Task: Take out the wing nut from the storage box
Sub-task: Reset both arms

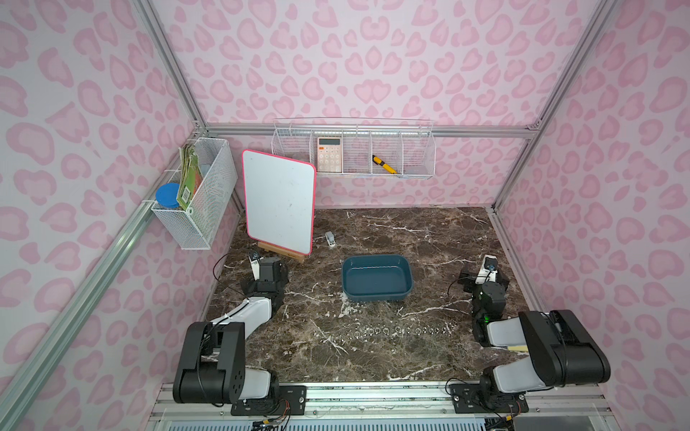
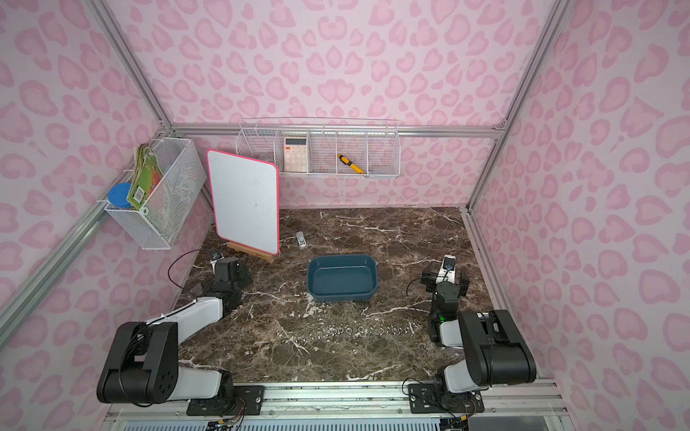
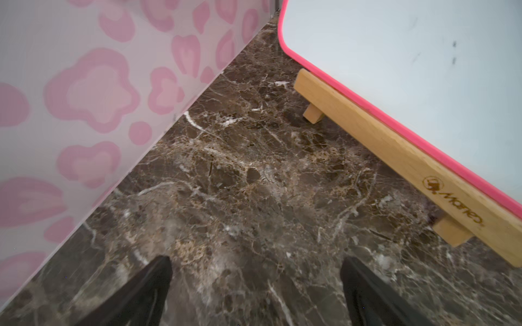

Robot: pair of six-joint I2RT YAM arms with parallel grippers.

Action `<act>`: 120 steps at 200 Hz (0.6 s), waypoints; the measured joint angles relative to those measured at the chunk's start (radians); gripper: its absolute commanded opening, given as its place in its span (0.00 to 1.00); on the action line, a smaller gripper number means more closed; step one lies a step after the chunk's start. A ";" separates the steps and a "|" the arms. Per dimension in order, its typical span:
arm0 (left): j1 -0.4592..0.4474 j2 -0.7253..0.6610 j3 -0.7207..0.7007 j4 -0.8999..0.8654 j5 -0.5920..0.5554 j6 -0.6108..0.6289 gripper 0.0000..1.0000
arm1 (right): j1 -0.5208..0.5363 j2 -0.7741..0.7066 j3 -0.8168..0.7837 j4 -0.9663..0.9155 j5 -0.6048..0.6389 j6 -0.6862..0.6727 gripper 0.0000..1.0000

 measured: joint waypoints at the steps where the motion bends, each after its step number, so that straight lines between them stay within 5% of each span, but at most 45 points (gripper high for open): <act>1: 0.000 0.003 -0.002 0.006 0.002 0.002 0.98 | 0.000 0.003 -0.001 0.003 -0.002 -0.001 0.99; 64: 0.065 0.111 -0.111 0.378 0.183 0.083 0.98 | -0.047 0.023 -0.047 0.141 -0.165 -0.013 0.99; 120: 0.072 0.125 -0.124 0.481 0.249 0.101 0.98 | -0.055 0.024 0.011 0.111 -0.204 -0.010 0.99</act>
